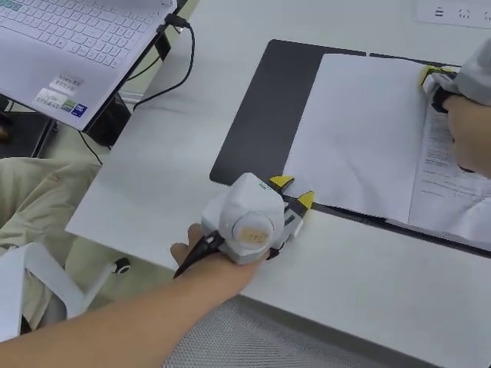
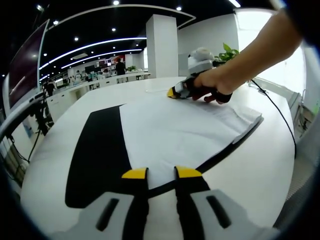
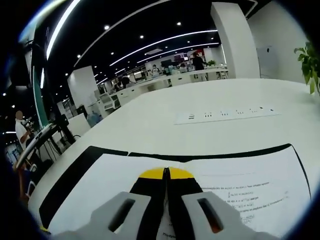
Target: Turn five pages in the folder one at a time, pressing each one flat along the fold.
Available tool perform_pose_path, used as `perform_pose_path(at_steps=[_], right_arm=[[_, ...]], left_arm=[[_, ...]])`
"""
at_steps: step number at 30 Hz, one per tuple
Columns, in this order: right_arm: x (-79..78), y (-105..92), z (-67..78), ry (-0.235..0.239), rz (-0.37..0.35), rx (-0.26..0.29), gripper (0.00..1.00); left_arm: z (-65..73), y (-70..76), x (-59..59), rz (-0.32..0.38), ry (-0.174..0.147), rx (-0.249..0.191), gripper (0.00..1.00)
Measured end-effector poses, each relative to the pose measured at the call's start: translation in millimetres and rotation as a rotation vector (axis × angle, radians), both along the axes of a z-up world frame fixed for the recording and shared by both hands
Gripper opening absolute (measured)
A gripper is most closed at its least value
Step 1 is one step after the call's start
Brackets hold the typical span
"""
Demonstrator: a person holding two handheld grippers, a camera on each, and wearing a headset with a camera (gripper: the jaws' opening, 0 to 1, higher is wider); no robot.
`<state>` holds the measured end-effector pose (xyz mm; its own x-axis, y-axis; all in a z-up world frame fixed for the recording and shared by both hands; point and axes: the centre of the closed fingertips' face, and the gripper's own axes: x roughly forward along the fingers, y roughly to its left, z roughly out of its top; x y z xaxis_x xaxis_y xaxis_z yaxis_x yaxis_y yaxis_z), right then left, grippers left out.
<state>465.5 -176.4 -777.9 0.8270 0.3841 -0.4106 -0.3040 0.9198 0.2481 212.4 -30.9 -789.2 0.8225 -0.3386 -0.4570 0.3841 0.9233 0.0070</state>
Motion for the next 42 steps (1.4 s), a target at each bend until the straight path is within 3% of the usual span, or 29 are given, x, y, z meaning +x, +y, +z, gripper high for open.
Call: perform_pose_path(at_steps=[3, 10, 14, 35, 42], right_arm=[[-10.5, 0.8, -0.2, -0.004, 0.013, 0.005, 0.0], [-65.7, 8.2, 14.2, -0.003, 0.037, 0.019, 0.0], [-83.9, 6.7, 14.5, 0.0, 0.04, 0.026, 0.0], [-125.0, 2.8, 11.3, 0.022, 0.057, 0.042, 0.0], [-145.7, 4.9, 10.1, 0.034, 0.073, 0.051, 0.0]], left_arm=[[0.1, 0.0, 0.0, 0.001, 0.0, -0.002, 0.19], [0.3, 0.2, -0.1, 0.001, -0.003, -0.003, 0.19], [0.1, 0.3, -0.1, 0.001, -0.003, -0.003, 0.19], [-0.8, 0.0, 0.1, 0.001, -0.002, -0.005, 0.19], [-0.7, -0.1, -0.3, 0.003, -0.001, -0.008, 0.19]])
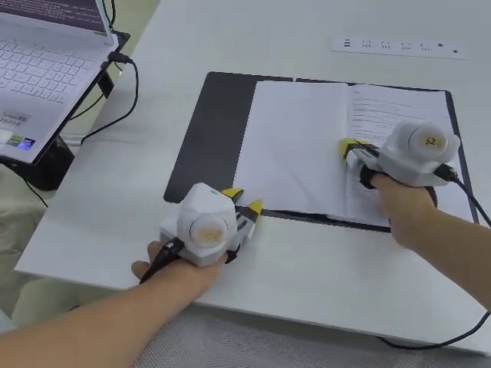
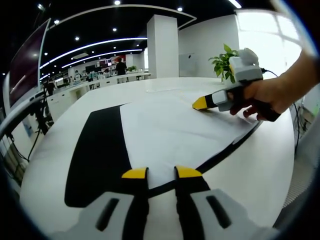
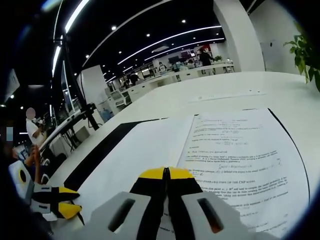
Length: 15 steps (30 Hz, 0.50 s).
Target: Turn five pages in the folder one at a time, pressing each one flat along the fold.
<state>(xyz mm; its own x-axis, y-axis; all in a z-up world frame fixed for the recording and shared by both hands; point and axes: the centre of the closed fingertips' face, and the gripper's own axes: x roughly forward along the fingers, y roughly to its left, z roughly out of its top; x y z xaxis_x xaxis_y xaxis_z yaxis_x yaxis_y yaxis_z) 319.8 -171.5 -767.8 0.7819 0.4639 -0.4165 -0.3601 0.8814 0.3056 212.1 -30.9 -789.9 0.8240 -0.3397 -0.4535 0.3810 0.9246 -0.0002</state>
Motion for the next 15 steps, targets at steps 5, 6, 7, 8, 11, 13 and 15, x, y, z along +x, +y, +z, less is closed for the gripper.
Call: perform_pose_path(at_steps=[5, 6, 7, 8, 11, 13, 15], right_arm=[[-12.0, 1.7, -0.8, 0.007, 0.007, 0.005, 0.0], [-15.0, 1.9, -0.9, 0.008, 0.008, 0.006, 0.0], [-16.9, 2.1, -1.0, 0.008, 0.009, 0.005, 0.0], [-18.9, 2.3, -0.7, 0.008, 0.01, 0.004, 0.0], [-27.4, 2.9, -0.9, 0.014, 0.018, 0.002, 0.0], [-32.1, 2.9, -1.1, 0.018, 0.022, -0.001, 0.0], [-38.5, 2.7, -2.2, 0.029, 0.025, 0.005, 0.0]], left_arm=[[-0.3, -0.1, 0.0, 0.001, 0.002, -0.003, 0.19], [-0.4, -0.1, 0.0, 0.001, 0.002, -0.003, 0.19], [-0.4, -0.1, 0.0, 0.001, 0.002, -0.003, 0.19], [-0.4, -0.1, 0.0, 0.002, 0.002, -0.005, 0.19], [0.4, -0.2, -0.3, 0.002, 0.002, -0.003, 0.19], [0.5, -0.1, -0.4, 0.002, 0.002, -0.003, 0.19], [0.7, 0.0, -0.7, 0.003, 0.002, -0.004, 0.18]])
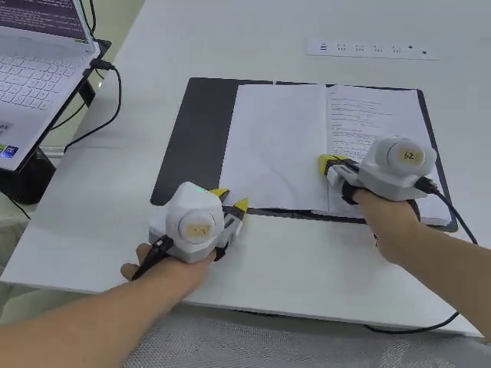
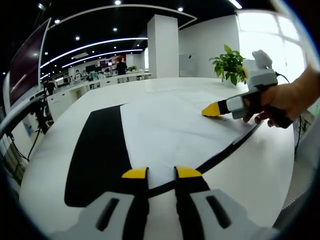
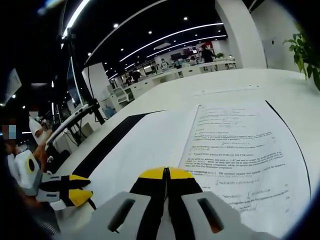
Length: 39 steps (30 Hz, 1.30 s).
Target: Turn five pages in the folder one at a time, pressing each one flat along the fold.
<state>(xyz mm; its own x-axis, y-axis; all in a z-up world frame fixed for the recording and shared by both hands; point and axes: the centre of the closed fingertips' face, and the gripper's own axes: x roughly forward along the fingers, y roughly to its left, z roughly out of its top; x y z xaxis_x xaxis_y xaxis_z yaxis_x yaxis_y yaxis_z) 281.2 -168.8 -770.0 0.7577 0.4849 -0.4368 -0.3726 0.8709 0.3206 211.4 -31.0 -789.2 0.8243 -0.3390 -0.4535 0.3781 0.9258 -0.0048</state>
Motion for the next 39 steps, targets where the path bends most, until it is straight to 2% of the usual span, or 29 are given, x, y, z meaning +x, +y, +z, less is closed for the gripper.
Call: perform_pose_path(at_steps=[11, 18, 30, 39], right_arm=[[-30.3, 1.3, -2.3, 0.018, 0.029, -0.006, 0.0], [-38.0, -2.1, -6.7, 0.031, 0.041, -0.005, 0.0], [-61.8, -4.7, -11.7, 0.064, 0.046, -0.011, 0.0], [-83.4, -6.2, -13.3, 0.15, 0.049, 0.014, 0.0]], left_arm=[[0.7, 0.3, -0.2, -0.002, -0.005, 0.004, 0.18], [1.6, 0.0, -0.5, 0.001, -0.008, 0.002, 0.17], [2.4, 0.2, -1.0, 0.004, -0.011, -0.003, 0.18], [2.7, -0.5, -0.9, 0.005, -0.003, -0.001, 0.17]])
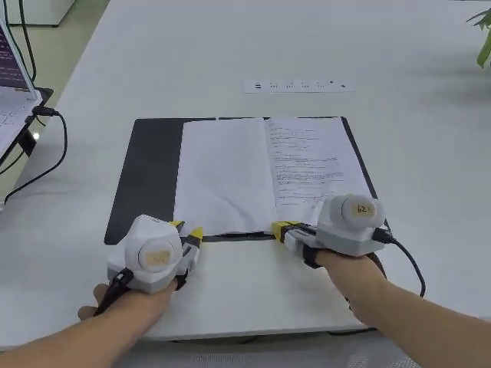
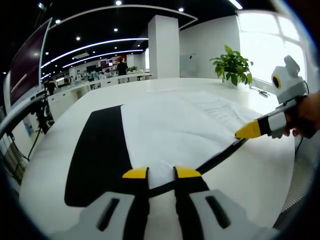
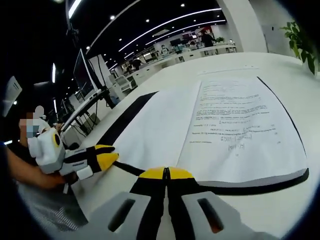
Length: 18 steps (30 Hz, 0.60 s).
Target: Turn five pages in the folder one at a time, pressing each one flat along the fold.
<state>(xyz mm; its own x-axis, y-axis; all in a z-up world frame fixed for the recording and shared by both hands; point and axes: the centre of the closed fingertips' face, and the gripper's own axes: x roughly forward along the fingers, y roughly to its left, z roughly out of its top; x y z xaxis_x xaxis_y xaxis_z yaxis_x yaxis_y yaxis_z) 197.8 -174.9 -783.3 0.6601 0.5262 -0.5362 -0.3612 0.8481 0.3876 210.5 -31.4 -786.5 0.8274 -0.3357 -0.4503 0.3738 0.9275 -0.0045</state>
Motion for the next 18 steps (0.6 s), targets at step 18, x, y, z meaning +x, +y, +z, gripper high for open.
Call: perform_pose_path(at_steps=[18], right_arm=[[-35.4, -10.9, 44.2, 0.034, 0.001, 0.075, 0.0]], left_arm=[[0.7, -1.2, 4.8, 0.024, 0.126, -0.001, 0.19]])
